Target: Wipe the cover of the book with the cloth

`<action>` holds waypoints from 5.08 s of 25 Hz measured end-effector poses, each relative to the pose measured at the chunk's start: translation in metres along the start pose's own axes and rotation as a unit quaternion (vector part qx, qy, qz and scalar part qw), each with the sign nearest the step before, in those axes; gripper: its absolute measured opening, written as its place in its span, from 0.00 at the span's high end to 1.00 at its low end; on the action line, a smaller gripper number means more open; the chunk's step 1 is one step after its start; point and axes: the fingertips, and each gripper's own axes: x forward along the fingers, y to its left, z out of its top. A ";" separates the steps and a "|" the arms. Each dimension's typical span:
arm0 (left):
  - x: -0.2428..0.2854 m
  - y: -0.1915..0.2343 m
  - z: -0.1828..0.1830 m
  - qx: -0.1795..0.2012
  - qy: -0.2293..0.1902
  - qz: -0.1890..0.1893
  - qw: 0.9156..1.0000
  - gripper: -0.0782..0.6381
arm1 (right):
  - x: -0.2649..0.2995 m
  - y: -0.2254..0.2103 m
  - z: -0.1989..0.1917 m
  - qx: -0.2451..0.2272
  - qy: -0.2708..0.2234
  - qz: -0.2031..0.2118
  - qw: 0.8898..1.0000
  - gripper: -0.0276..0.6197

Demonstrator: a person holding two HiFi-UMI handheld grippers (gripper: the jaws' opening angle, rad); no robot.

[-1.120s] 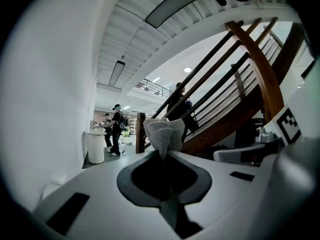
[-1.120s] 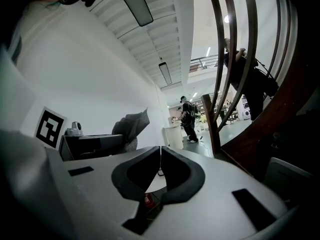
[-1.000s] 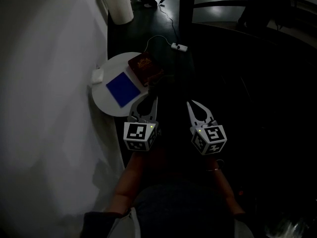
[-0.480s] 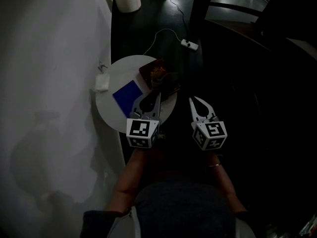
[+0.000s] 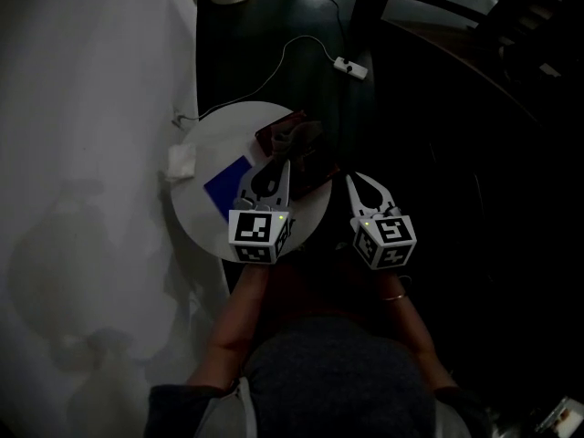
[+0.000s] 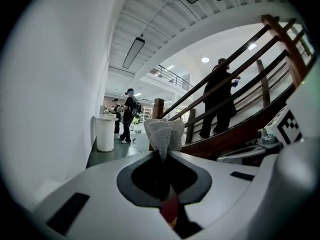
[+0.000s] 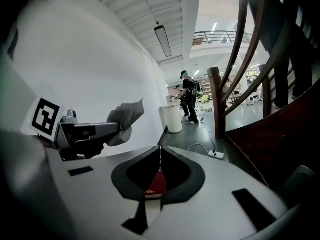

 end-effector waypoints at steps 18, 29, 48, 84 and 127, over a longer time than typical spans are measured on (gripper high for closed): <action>0.086 0.051 -0.045 -0.100 0.074 0.178 0.976 0.84 | 0.122 -0.042 -0.042 -0.111 0.169 0.171 0.964 0.91; 0.130 0.062 -0.087 -0.134 0.139 0.210 0.959 0.84 | 0.154 -0.040 -0.088 -0.143 0.239 0.242 0.929 0.91; 0.218 0.046 -0.132 -0.159 0.246 0.112 0.949 0.84 | 0.166 -0.045 -0.109 -0.141 0.292 0.222 0.920 0.91; 0.087 0.082 -0.143 -0.157 0.258 0.170 0.938 0.84 | 0.151 -0.062 -0.096 -0.103 0.244 0.144 0.953 0.91; 0.069 0.063 -0.179 -0.188 0.282 0.167 0.926 0.84 | 0.131 -0.057 -0.123 -0.117 0.274 0.135 0.945 0.91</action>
